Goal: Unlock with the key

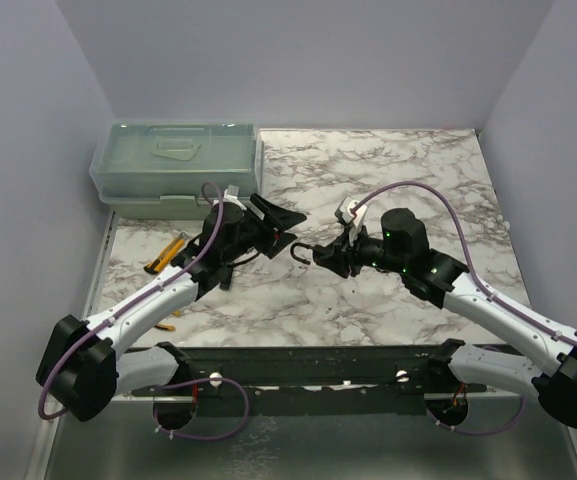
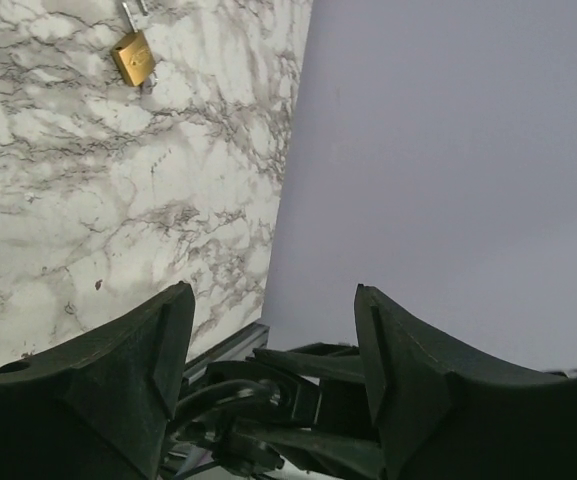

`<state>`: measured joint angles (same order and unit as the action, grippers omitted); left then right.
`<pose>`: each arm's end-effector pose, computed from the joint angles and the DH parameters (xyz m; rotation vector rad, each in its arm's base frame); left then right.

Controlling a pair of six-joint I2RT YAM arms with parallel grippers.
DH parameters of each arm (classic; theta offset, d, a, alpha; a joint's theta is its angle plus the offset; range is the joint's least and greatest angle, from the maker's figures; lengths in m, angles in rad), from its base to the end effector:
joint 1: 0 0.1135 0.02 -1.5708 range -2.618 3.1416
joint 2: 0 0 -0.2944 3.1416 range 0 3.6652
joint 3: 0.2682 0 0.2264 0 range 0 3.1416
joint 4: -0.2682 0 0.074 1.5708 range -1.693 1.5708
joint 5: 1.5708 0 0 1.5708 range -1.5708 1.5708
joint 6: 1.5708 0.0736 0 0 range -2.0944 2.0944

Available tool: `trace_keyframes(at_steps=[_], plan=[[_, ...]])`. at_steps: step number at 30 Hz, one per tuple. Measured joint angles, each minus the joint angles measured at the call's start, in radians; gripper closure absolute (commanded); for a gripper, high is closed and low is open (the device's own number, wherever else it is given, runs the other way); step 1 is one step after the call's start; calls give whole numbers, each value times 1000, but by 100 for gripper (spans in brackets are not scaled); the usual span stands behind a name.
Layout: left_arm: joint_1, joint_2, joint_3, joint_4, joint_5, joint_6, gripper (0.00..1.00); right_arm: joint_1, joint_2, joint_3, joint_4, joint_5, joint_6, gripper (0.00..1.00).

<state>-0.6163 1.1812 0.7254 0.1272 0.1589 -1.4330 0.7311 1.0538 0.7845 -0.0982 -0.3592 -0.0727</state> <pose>0.2131 -0.1652 0.2963 -0.7626 2.0798 -1.4438 0.1571 0.1757 0.3178 -1.0014 1.7253 0.7794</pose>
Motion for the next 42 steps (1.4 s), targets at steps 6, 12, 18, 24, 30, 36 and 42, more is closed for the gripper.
trace_keyframes(at_steps=[6,12,18,24,30,36,42], plan=[[1,-52,0,23,20,73,33,0,0,-27,82,-2,80,100],[1,-53,0,26,36,113,43,0,0,-65,167,-27,158,100],[4,-53,0,27,42,135,47,0,-13,-116,272,-28,234,100],[7,-53,0,27,60,145,46,0,-19,-150,327,-3,282,100],[7,-51,0,28,86,150,44,0,-19,-166,388,22,326,100],[7,-48,0,33,122,148,50,0,-18,-174,440,60,362,100],[9,-49,0,44,128,147,62,0,3,-174,449,79,369,100]])
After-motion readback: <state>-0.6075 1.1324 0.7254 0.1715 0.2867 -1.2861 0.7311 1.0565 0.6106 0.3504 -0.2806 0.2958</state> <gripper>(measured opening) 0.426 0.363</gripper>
